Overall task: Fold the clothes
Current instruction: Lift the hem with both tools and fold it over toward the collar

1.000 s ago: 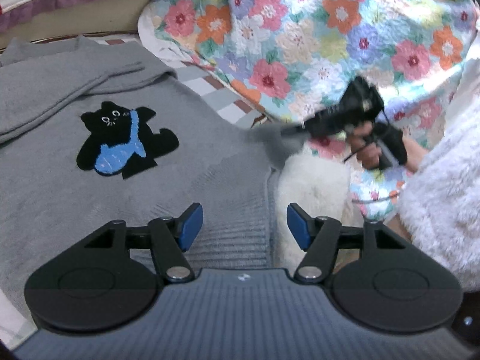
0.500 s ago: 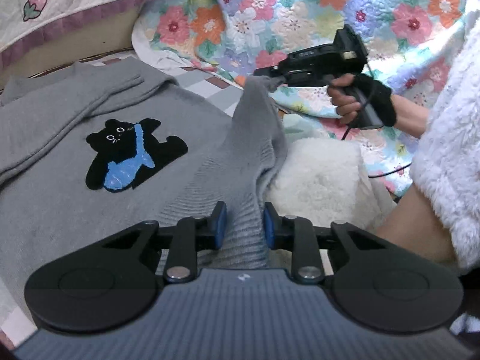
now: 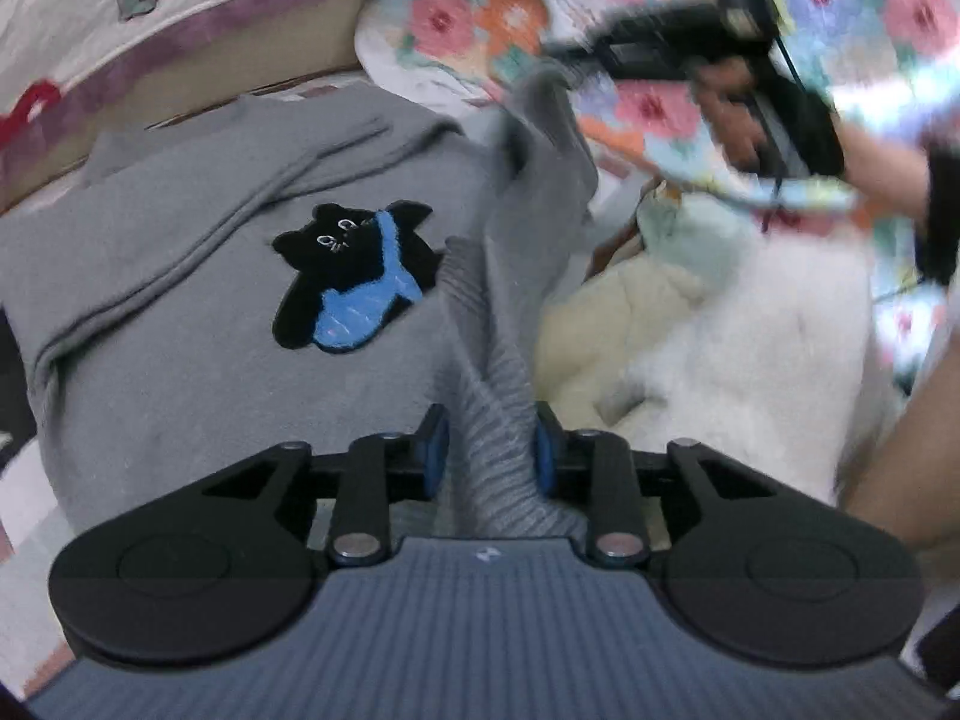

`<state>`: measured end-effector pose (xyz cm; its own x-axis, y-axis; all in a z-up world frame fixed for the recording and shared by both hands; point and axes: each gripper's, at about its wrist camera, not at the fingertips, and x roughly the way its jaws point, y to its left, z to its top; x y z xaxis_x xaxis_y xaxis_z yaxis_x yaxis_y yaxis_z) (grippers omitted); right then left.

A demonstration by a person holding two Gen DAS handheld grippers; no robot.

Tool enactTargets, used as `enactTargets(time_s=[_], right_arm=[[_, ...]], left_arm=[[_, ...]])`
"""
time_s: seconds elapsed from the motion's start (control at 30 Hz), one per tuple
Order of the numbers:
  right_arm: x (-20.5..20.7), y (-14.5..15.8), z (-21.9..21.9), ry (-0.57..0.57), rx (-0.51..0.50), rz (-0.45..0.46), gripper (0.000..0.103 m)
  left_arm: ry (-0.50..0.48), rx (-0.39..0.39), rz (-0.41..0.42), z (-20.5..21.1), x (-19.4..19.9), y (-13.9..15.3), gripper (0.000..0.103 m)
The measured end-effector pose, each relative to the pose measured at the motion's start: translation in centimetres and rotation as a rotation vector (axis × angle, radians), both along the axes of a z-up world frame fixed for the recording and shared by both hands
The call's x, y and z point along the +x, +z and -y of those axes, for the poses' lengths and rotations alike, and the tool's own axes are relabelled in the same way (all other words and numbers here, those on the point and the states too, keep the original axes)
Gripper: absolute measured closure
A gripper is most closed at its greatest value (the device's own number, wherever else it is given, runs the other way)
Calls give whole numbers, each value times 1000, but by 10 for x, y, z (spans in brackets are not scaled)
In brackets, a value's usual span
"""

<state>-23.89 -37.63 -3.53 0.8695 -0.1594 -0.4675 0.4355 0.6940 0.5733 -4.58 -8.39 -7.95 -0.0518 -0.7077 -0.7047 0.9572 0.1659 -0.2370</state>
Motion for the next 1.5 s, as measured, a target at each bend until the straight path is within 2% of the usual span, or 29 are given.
enactTargets(time_s=[0.07,0.1,0.13,0.33,0.43,0.6,0.77,0.93,0.97,1.0,1.13,1.2,1.27,1.37,1.4,1.5], right_arm=[[9,5,5,22,-26,-13,90],[14,7,7,28,-32,-15,90],[18,8,9,34,-37,-14,90],[25,0,1,58,-56,-8,90],[21,-7,2,35,-65,-24,90],[33,2,23,-5,-63,22,90],[67,12,43,19,-85,64,90],[90,13,67,28,-88,88,90],[93,14,72,23,-91,86,90],[95,16,77,18,-89,87,90],[114,25,100,1,-95,73,90],[130,16,110,-15,-87,18,90],[147,4,120,-33,-78,-43,90],[165,-33,133,-67,-47,-192,90],[167,-44,136,-72,-25,-220,90],[162,-65,143,-93,25,-225,90]], left_arm=[[18,3,-35,1,5,-1,77],[43,6,-59,0,10,-2,88],[70,7,-56,0,13,-2,91],[232,-14,137,-3,21,13,93],[333,-6,218,12,31,17,94],[364,29,451,43,45,30,95],[444,-48,505,58,94,55,95],[525,-72,535,82,142,61,97],[529,-67,559,89,146,61,97],[535,-63,595,96,152,62,103],[588,-53,724,124,182,65,103],[599,-65,562,124,204,59,98],[631,-115,432,111,208,48,97],[625,-90,328,87,201,17,87],[629,-57,313,78,200,5,80],[669,19,272,45,200,-28,72]])
